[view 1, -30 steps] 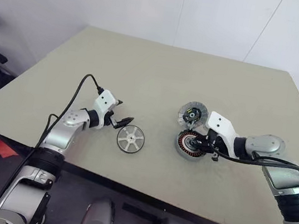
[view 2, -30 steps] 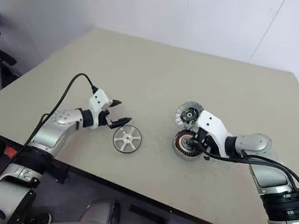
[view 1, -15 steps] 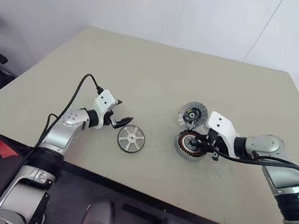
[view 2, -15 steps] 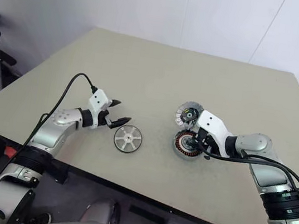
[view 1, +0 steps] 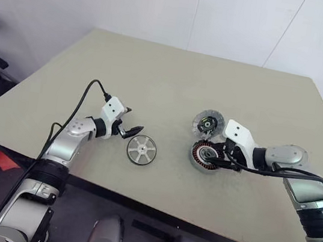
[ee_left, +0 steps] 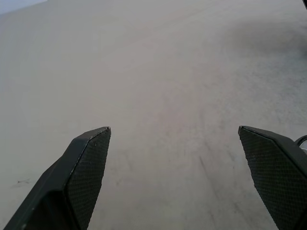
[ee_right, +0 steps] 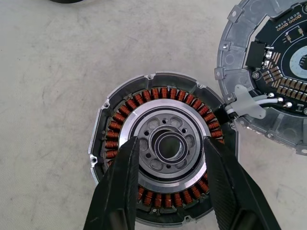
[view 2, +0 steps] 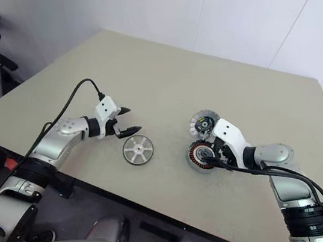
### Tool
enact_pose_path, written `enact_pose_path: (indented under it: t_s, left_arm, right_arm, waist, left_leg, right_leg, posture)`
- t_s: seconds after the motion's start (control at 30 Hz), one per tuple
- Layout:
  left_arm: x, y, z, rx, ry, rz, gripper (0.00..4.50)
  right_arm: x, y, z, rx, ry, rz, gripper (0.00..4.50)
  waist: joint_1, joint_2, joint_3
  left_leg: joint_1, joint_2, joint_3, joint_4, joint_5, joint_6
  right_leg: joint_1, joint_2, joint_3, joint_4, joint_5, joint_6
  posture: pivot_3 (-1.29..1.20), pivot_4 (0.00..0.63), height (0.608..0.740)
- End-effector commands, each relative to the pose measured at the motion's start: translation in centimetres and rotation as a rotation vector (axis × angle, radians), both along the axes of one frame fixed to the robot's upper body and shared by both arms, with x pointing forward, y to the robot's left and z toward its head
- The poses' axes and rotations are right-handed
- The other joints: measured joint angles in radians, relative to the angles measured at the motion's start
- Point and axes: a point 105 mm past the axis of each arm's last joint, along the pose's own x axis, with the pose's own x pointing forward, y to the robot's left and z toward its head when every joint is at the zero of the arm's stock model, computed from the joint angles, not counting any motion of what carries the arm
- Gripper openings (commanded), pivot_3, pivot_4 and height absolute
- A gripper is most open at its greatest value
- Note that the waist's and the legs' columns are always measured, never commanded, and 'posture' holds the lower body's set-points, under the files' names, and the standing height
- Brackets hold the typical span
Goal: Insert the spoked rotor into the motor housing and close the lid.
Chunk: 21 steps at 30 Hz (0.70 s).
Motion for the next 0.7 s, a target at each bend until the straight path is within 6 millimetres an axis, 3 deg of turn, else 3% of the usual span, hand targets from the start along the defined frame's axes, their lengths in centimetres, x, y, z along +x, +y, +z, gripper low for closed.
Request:
enact_pose_path:
  t_s: [0.03,0.37,0.47,0.63,0.7]
  left_arm:
    - [0.2,0.1,1.3,-0.001,-0.054,0.002,4.5]
    - [0.2,0.0,1.1,0.002,-0.052,0.0,4.5]
    - [0.2,0.1,1.1,0.004,-0.052,0.0,4.5]
    - [0.3,0.2,1.2,0.006,-0.055,0.004,4.5]
    - [0.3,0.2,1.2,0.007,-0.056,0.005,4.5]
  right_arm:
    - [0.7,0.4,2.1,0.01,-0.083,0.022,2.29]
    - [2.1,-1.2,3.7,-0.007,-0.147,-0.045,2.29]
    - [1.7,-1.3,3.4,-0.01,-0.129,-0.032,1.62]
    - [1.1,-0.5,3.2,0.004,-0.111,0.002,0.03]
    - [1.0,-0.3,3.2,0.006,-0.113,0.008,0.03]
  waist:
    - [0.0,0.0,0.0]
    - [0.0,0.0,0.0]
    - [0.001,0.0,0.0]
    - [0.0,0.0,0.0]
    - [0.0,0.0,0.0]
  left_leg:
    - [0.0,0.0,0.0,0.0,0.0,0.0]
    - [0.0,0.0,0.0,0.0,0.0,0.0]
    - [0.0,0.0,0.0,0.0,0.0,0.0]
    - [0.0,0.0,0.0,0.0,0.0,0.0]
    - [0.0,0.0,0.0,0.0,0.0,0.0]
  right_leg:
    - [0.0,0.0,0.0,0.0,0.0,0.0]
    - [0.0,0.0,0.0,0.001,0.0,0.0]
    - [0.0,0.0,0.0,0.001,0.0,0.0]
    - [0.0,0.0,0.0,0.001,0.0,0.0]
    - [0.0,0.0,0.0,0.001,0.0,0.0]
  posture:
    - [0.0,0.0,0.74]
    - [0.0,0.0,0.74]
    - [0.0,0.0,0.74]
    - [0.0,0.0,0.74]
    - [0.0,0.0,0.74]
